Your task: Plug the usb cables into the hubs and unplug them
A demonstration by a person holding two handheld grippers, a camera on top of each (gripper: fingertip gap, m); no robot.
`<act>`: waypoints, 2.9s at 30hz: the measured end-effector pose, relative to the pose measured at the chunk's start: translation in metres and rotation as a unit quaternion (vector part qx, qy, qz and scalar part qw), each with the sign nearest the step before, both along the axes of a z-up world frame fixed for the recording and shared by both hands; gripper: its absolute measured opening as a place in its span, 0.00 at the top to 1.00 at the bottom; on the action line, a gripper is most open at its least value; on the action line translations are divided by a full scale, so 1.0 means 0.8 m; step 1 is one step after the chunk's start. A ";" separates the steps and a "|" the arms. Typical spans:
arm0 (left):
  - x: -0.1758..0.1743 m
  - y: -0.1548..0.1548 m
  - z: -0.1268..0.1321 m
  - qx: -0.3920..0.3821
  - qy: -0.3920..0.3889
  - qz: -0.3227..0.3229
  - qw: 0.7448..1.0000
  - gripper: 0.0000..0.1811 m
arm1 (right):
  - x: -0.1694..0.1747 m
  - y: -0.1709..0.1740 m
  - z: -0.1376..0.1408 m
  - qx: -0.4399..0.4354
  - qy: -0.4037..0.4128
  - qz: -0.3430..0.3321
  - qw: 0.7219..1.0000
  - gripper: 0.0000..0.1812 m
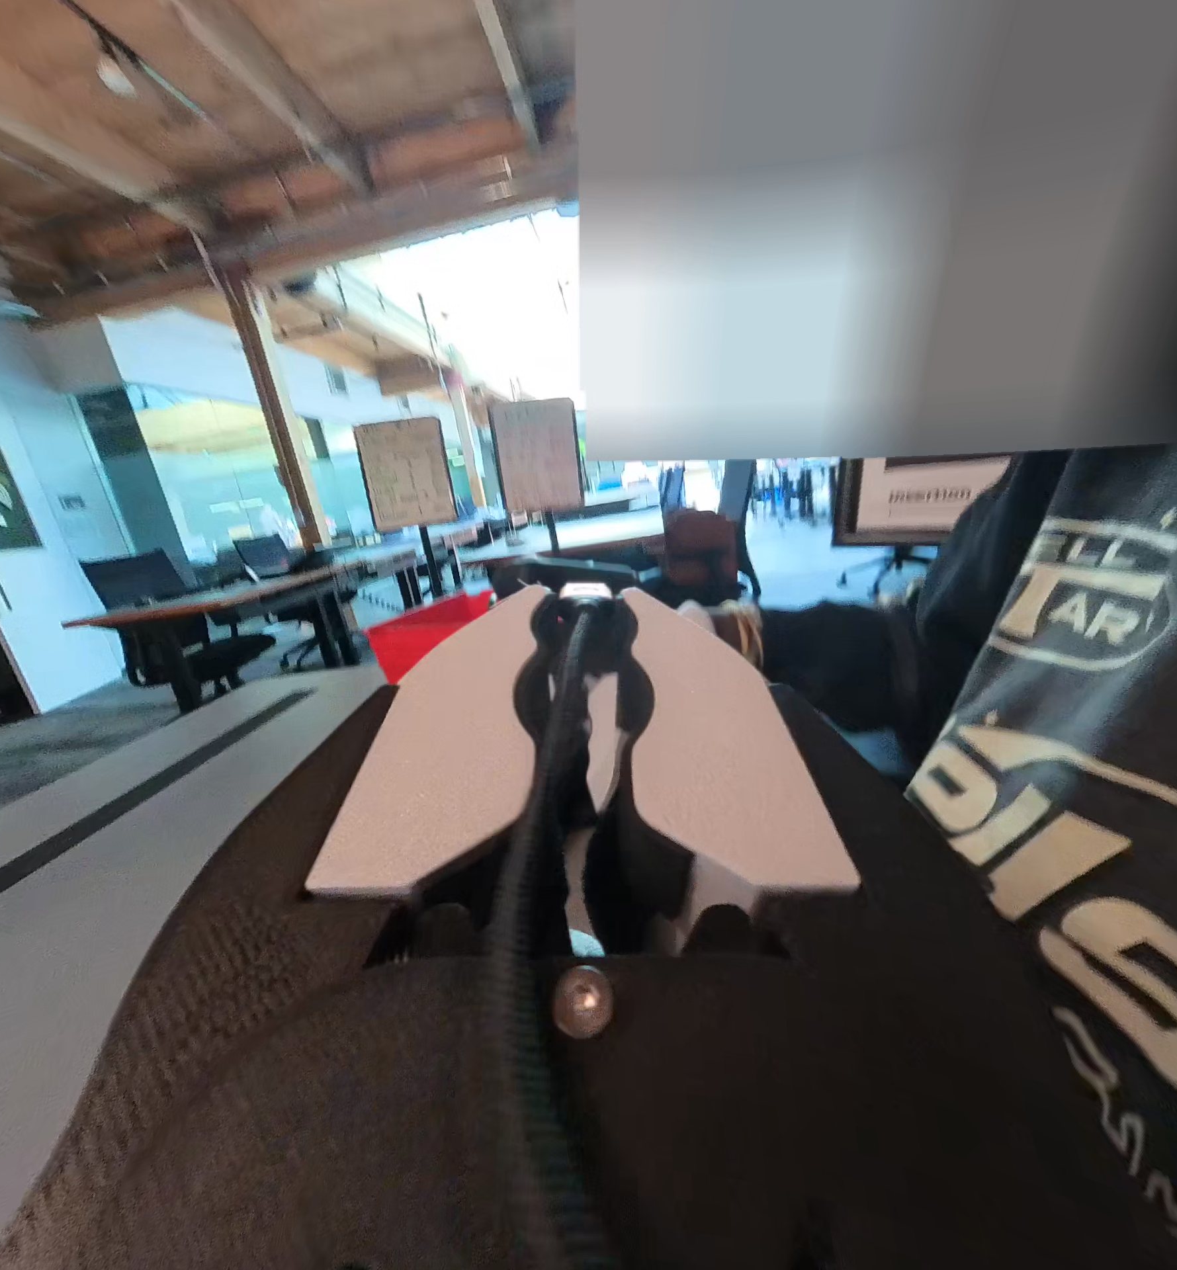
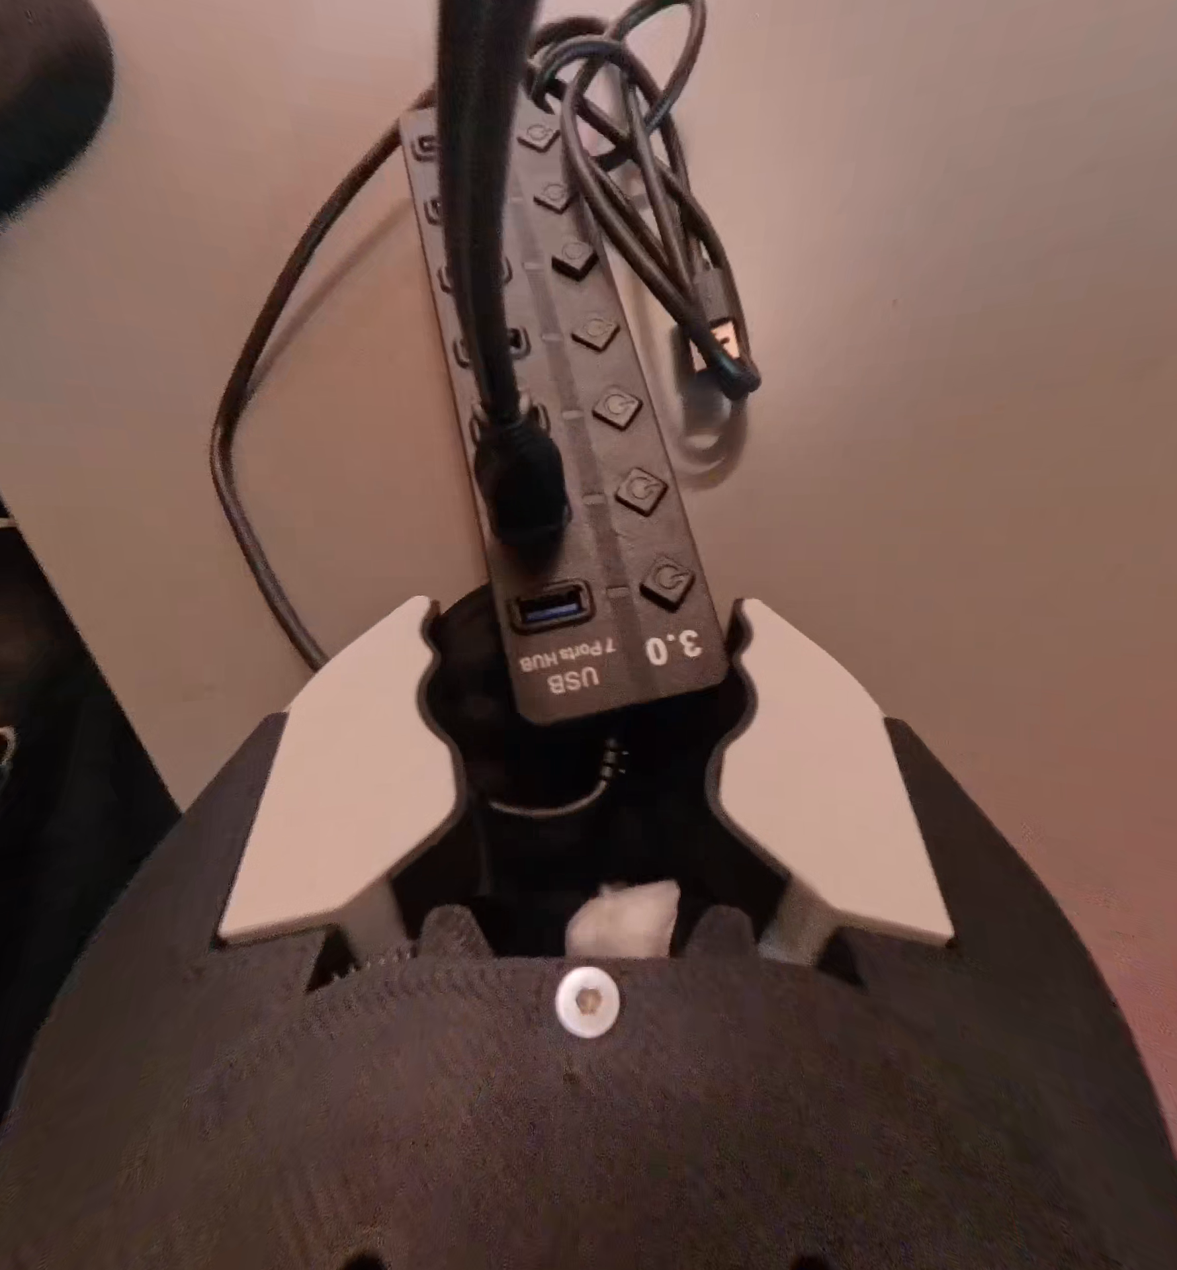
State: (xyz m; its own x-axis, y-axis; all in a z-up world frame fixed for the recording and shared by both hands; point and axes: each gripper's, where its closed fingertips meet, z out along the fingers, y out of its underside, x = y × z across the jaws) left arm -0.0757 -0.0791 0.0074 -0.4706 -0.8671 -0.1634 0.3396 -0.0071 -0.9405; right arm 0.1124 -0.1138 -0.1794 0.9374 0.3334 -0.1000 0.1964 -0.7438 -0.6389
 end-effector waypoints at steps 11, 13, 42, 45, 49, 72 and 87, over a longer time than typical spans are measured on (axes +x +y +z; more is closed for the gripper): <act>0.084 -0.009 -0.114 0.237 0.243 -0.009 0.941 0.92 | -0.027 -0.014 0.056 0.069 -0.143 0.125 0.979 0.69; 0.092 -0.014 -0.129 0.271 0.278 -0.008 0.922 0.91 | -0.033 -0.019 0.065 0.063 -0.165 0.134 0.975 0.69; 0.107 -0.032 -0.143 0.299 0.341 -0.015 0.891 0.91 | -0.051 -0.025 0.081 0.048 -0.183 0.145 0.971 0.69; 0.108 -0.032 -0.144 0.301 0.341 -0.015 0.890 0.92 | -0.052 -0.026 0.081 0.046 -0.188 0.148 0.970 0.69; 0.110 -0.033 -0.144 0.306 0.344 -0.016 0.887 0.92 | -0.054 -0.025 0.082 0.052 -0.185 0.149 0.970 0.69; 0.109 -0.034 -0.155 0.258 0.359 -0.045 0.896 0.91 | -0.062 -0.025 0.085 0.084 -0.156 0.150 0.973 0.69; 0.015 0.115 -0.067 -0.066 0.115 0.279 0.951 0.88 | -0.047 -0.002 0.201 0.266 -0.515 0.142 0.802 0.70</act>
